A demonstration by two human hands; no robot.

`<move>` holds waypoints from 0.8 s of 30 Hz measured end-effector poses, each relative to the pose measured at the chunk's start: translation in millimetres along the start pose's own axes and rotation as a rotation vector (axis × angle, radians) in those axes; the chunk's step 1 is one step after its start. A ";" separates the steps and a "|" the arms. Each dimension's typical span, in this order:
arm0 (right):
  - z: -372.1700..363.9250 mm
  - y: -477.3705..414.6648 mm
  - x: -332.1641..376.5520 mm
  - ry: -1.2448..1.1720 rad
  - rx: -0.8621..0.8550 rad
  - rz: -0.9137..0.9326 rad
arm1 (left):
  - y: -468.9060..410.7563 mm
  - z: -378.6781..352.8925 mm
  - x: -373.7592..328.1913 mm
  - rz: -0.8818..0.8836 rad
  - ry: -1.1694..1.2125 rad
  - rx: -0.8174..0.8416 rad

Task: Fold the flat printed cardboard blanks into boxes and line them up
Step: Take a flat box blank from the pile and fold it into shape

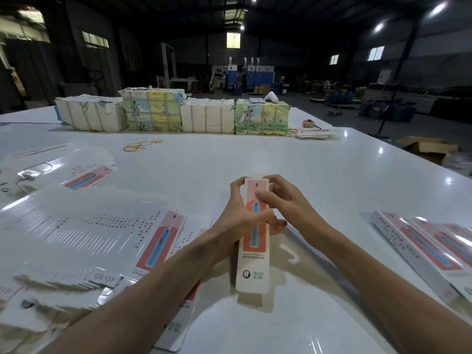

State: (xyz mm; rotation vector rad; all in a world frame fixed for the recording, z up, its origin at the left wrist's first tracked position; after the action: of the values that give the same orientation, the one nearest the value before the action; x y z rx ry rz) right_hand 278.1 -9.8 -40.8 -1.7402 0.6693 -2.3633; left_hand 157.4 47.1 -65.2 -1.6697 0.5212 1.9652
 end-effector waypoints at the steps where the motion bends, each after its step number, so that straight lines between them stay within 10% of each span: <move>1: 1.8 -0.8 0.9 0.002 -0.027 0.005 | -0.9 0.5 0.1 -0.001 0.009 0.000; 6: 26.8 -5.6 -4.6 -0.046 -0.299 -0.059 | 3.7 -4.2 -1.7 -0.015 0.006 0.108; 24: 27.1 -5.1 9.6 -0.236 -0.184 -0.023 | 11.3 -12.6 -6.1 -0.033 0.004 0.192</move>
State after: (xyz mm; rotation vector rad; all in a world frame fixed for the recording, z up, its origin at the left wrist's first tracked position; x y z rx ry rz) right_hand 301.0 -16.1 -23.9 -2.0693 0.8543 -2.1201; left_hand 161.4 29.8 -61.7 -1.5538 0.6580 1.8268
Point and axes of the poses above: each hand's wrist, its own y-axis away from the middle knuckle, its own z-axis out of the back of the hand, x = y × z, the point moved 6 cm from there along -y, towards the middle knuckle, and after that the axes turned 7 degrees about z, right-handed, at the moved point
